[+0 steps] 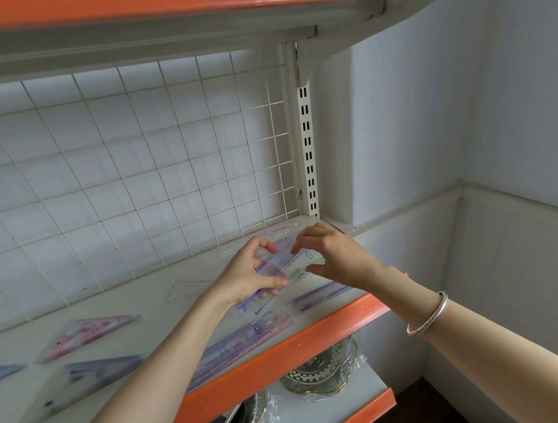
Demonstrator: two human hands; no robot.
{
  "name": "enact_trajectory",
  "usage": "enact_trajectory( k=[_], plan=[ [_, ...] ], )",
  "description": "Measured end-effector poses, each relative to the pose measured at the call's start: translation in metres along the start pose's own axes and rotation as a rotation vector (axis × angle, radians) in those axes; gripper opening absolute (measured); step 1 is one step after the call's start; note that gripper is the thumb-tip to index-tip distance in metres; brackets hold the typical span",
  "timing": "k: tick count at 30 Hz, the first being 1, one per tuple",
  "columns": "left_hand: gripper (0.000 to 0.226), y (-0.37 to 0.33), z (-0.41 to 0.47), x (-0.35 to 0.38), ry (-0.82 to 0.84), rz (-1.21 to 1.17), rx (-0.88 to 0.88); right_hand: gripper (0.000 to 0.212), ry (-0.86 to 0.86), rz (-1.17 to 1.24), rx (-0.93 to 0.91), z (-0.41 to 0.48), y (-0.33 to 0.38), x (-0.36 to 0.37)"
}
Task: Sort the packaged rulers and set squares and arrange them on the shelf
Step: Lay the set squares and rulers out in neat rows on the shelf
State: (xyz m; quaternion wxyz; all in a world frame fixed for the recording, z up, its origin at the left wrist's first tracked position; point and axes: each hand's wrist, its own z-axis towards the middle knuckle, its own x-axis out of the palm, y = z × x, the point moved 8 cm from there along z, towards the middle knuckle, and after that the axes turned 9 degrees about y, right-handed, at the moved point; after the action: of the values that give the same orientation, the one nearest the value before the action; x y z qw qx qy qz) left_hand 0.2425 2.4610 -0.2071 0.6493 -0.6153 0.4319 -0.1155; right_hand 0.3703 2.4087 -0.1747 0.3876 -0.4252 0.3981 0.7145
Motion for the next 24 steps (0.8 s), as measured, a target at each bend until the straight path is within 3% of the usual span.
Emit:
enact_trajectory(
  k=[7,12,24],
  plan=[
    [0.046,-0.001,0.001,-0.002,0.016,0.074,0.032,0.037,0.076,0.0,0.031,0.003,-0.002,0.003],
    [0.029,0.002,0.005,-0.001,0.04,0.134,0.035,0.032,0.112,0.051,0.061,0.004,-0.006,0.004],
    [0.016,0.01,0.011,-0.012,-0.004,0.147,0.055,0.032,0.078,0.095,0.101,-0.001,-0.023,0.003]
  ],
)
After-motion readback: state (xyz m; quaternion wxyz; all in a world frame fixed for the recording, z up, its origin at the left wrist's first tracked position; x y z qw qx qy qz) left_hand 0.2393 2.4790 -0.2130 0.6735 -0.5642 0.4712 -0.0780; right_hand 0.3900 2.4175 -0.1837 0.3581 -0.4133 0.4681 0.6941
